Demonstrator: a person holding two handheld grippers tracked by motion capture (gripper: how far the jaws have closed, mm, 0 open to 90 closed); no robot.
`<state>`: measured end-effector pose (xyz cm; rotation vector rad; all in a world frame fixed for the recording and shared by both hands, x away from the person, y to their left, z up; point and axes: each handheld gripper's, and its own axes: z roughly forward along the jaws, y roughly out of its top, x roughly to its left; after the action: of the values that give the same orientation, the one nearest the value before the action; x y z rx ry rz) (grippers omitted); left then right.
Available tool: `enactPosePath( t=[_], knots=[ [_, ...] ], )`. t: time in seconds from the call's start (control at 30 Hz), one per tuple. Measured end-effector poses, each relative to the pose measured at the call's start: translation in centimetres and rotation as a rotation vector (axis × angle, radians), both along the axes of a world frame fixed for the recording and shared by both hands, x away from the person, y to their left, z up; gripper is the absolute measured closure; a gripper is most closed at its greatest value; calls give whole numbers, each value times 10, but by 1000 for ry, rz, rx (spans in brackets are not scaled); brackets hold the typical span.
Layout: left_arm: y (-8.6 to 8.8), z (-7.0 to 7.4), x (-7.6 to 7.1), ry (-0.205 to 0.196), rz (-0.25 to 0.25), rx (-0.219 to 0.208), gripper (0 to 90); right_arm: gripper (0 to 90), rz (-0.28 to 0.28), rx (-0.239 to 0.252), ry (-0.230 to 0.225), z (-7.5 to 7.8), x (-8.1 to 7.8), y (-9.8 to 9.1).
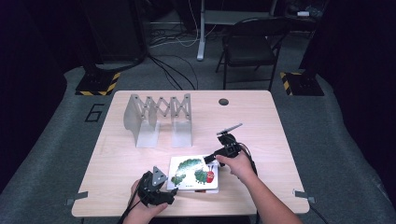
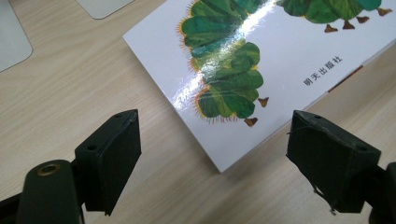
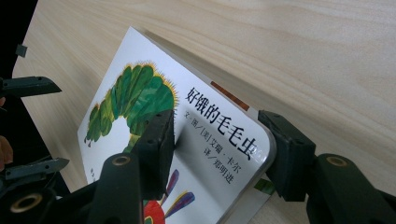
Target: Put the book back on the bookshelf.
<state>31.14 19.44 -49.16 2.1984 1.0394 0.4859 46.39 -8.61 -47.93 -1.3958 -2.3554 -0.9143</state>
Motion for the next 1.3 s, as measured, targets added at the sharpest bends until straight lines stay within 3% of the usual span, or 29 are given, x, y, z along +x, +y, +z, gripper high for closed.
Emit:
enactPosePath(
  t=[0.47, 0.67, 1.0, 1.3],
  knots=[
    [-8, -5, 17, 20, -12, -20, 215, 477, 3, 5, -2, 0, -1, 0],
    [-6, -8, 19, 50, 10, -60, 208, 478, -4, 4, 2, -1, -1, 0],
    [-5, -14, 22, 93, -6, -65, 188, 502, 9, 8, -29, 3, -4, 0],
    [-3, -16, 24, 110, -23, -103, 188, 510, 11, 2, -57, 10, -10, 1]
  ],
)
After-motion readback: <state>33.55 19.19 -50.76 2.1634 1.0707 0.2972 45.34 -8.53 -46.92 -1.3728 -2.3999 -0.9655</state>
